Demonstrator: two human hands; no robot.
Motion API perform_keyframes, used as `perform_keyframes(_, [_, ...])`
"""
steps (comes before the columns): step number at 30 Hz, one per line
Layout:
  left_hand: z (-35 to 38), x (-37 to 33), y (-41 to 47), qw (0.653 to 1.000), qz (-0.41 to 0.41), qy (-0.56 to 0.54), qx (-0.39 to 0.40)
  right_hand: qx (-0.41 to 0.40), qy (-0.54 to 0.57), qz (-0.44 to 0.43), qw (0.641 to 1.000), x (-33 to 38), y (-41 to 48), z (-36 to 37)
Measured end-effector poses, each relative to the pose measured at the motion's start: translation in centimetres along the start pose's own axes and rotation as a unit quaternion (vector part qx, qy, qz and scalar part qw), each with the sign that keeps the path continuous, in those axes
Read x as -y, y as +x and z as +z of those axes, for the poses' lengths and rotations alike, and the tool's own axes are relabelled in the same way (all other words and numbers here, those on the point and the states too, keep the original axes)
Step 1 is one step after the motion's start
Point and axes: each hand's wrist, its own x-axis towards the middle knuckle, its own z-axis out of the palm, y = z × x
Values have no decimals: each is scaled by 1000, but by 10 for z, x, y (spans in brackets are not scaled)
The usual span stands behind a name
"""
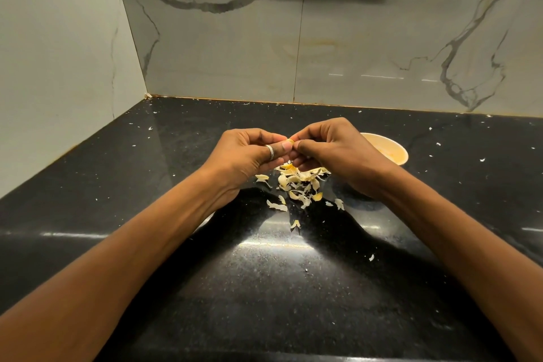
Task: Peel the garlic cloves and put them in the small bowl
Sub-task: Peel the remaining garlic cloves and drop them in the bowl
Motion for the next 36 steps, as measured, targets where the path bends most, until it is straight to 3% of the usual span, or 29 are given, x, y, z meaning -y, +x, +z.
perform_keyframes(10, [2,4,0,1000,7,-7,-9,-15,106,35,994,3,-4,7])
perform_keyframes(26, [3,6,-1,1000,1,-28,-5,-43,175,104,978,3,-4,12])
perform_keyframes(31, [5,4,-2,998,-4,-60,10,-64,178,97,977,4,-3,13])
perform_keyframes(36, [0,1,1,994,-25,-111,0,-29,202,83,976,8,-3,7])
